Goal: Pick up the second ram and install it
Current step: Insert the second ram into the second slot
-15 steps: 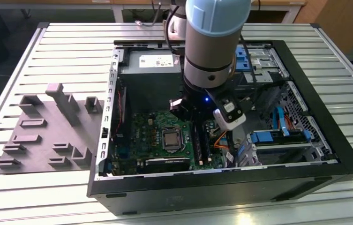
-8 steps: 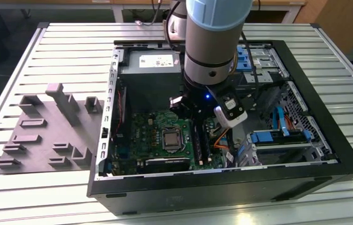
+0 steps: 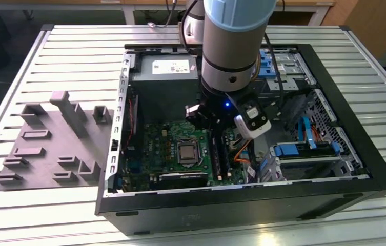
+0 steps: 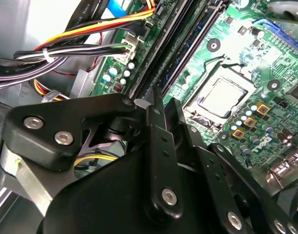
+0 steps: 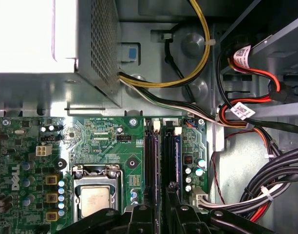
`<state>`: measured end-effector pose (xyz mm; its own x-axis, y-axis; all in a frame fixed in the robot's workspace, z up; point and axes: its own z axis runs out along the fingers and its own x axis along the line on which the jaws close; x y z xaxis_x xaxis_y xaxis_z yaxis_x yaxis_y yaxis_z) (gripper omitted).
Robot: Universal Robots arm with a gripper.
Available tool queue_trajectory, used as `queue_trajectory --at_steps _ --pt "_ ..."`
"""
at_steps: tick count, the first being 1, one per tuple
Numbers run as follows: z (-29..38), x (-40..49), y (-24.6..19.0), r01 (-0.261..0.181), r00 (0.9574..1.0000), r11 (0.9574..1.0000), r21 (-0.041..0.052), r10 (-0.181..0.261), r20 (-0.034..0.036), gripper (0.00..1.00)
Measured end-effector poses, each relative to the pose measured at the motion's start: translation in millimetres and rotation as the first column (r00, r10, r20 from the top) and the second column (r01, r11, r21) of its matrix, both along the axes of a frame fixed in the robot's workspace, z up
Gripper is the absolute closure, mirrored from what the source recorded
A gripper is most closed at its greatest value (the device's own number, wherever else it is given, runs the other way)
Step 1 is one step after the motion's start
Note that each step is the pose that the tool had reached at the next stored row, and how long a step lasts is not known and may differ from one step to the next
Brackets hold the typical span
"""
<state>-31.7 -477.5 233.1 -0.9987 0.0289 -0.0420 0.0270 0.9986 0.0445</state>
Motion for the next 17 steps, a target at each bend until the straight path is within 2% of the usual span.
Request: queue_trajectory --at_steps 11,12,13,14,15,17 --pt "0.6 0.0 0.0 0.000 1.0000 1.0000 -0.0003 0.000 -0.0001 0.75" --pt "0.6 0.0 0.0 0.000 1.0000 1.0000 -0.0003 0.000 -0.0001 0.77" --pt "0.6 0.0 0.0 0.000 1.0000 1.0000 -0.0003 0.000 -0.0001 0.83" --pt "0.6 0.0 0.0 0.000 1.0000 1.0000 -0.0003 0.000 -0.0001 0.83" --pt "0.7 0.0 -0.1 0.000 1.0000 1.0000 -0.0004 0.000 -0.0001 0.89" --pt "0.7 0.0 0.0 0.000 1.0000 1.0000 -0.0003 0.000 -0.0001 0.89"
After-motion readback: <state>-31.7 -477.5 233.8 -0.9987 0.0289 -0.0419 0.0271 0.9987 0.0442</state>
